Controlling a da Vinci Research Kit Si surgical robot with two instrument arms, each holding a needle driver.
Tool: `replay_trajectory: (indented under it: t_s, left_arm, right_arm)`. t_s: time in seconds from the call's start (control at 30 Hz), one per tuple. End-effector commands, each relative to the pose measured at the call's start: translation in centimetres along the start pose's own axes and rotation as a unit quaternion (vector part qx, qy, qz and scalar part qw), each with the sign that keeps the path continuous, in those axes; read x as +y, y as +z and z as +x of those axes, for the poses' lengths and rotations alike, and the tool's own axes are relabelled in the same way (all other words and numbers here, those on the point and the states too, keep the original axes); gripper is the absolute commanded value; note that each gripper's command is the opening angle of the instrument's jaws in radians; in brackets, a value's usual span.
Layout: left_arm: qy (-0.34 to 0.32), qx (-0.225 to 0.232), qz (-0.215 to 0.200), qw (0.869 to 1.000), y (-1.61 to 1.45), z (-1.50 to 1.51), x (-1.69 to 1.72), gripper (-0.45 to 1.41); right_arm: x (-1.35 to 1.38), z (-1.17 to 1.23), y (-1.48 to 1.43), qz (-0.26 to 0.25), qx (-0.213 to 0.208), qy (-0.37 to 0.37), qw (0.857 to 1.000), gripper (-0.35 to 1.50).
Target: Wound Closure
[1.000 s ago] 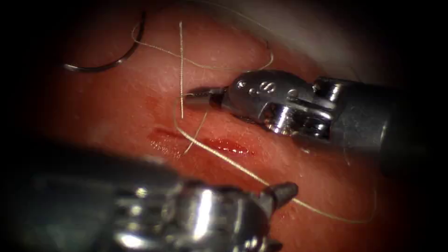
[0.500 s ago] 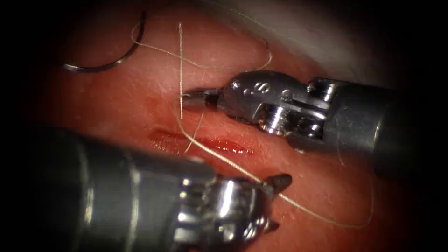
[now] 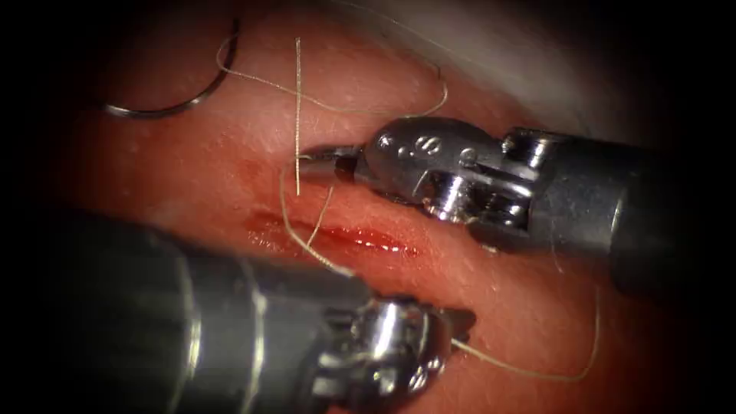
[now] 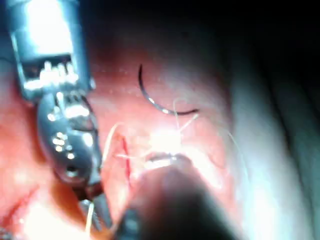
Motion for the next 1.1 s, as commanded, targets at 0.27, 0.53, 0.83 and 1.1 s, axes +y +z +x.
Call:
replay_trajectory:
  t_s: [0.27,0.53,0.83,1.1]
  left_arm:
    - [0.006,0.108,-0.035,0.994,-0.55,0.26,-0.17,-0.35]
    - [0.035,0.105,-0.054,0.992,-1.72,-0.26,-0.05,-0.35]
    - [0.021,0.049,-0.051,0.997,-2.20,-1.38,0.32,-0.35]
    - [0.011,0.001,-0.036,0.999,-2.53,-1.81,-0.10,-0.35]
  right_arm:
    - [0.06,0.00,-0.07,0.005,0.007,-0.001,1.000,-0.35]
    - [-0.02,0.07,-0.50,0.030,0.057,0.012,0.998,-0.35]
    - [-0.34,0.20,-0.74,0.071,0.079,0.019,0.994,-0.35]
    - [-0.36,0.19,-0.71,0.074,0.078,0.017,0.994,-0.35]
